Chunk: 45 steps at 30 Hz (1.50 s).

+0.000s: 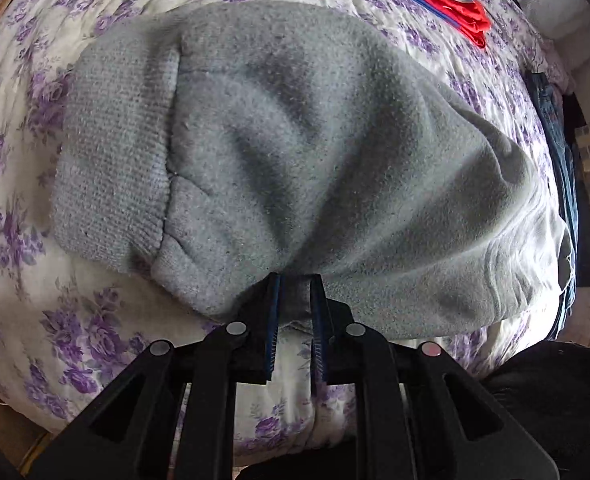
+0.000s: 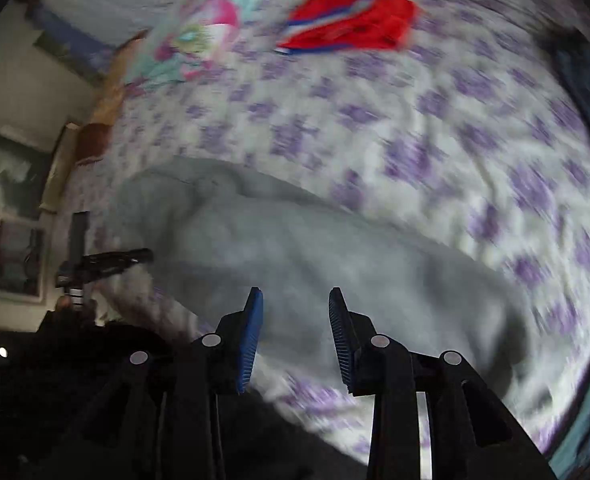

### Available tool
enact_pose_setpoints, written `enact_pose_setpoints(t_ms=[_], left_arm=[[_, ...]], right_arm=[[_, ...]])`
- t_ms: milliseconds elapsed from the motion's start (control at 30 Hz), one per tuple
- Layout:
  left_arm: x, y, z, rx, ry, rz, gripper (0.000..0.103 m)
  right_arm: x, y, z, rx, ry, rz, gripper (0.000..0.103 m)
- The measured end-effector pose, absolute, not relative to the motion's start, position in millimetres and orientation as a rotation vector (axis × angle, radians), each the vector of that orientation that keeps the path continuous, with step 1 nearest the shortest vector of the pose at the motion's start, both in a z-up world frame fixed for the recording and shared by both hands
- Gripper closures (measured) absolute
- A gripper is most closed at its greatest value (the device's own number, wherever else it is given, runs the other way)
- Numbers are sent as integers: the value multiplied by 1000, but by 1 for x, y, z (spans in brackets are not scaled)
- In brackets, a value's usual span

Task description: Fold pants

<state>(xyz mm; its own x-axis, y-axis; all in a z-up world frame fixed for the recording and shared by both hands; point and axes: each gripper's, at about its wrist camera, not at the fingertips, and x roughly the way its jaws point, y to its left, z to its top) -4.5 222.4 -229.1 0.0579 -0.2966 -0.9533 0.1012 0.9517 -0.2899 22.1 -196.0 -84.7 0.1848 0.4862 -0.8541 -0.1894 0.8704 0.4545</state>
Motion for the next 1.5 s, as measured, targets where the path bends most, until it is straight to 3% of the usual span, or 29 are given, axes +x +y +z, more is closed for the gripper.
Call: enact_pose_setpoints(t_ms=[100, 167, 267, 433, 700, 733, 767, 800, 1000, 1300, 1500], left_arm=[[-8, 225, -228, -150, 1483, -292, 88], [-8, 227, -228, -147, 1486, -285, 88], [-3, 219, -231, -151, 1491, -271, 88], [-1, 221, -231, -186, 1505, -251, 88], [7, 220, -233, -169, 1552, -225, 88], [8, 219, -233, -165, 1557, -224, 88], [9, 218, -234, -159, 1562, -222, 88], [10, 217, -234, -156, 1565, -221, 88], [19, 208, -235, -141, 1583, -217, 88], [23, 206, -236, -143, 1584, -218, 88], [21, 212, -238, -155, 1580, -224, 88]], right_arm=[[83, -129, -104, 166, 1295, 647, 71], [116, -103, -122, 141, 1320, 693, 88], [144, -85, -140, 42, 1313, 686, 89], [122, -83, -169, 74, 1514, 779, 89], [88, -83, -170, 203, 1483, 871, 88], [89, -84, -172, 238, 1476, 876, 84], [91, -83, -174, 262, 1473, 879, 69], [93, -82, -176, 268, 1465, 869, 66], [114, -78, -182, 380, 1462, 897, 65], [127, -74, -197, 232, 1565, 829, 58], [124, -86, -225, 277, 1718, 907, 33]])
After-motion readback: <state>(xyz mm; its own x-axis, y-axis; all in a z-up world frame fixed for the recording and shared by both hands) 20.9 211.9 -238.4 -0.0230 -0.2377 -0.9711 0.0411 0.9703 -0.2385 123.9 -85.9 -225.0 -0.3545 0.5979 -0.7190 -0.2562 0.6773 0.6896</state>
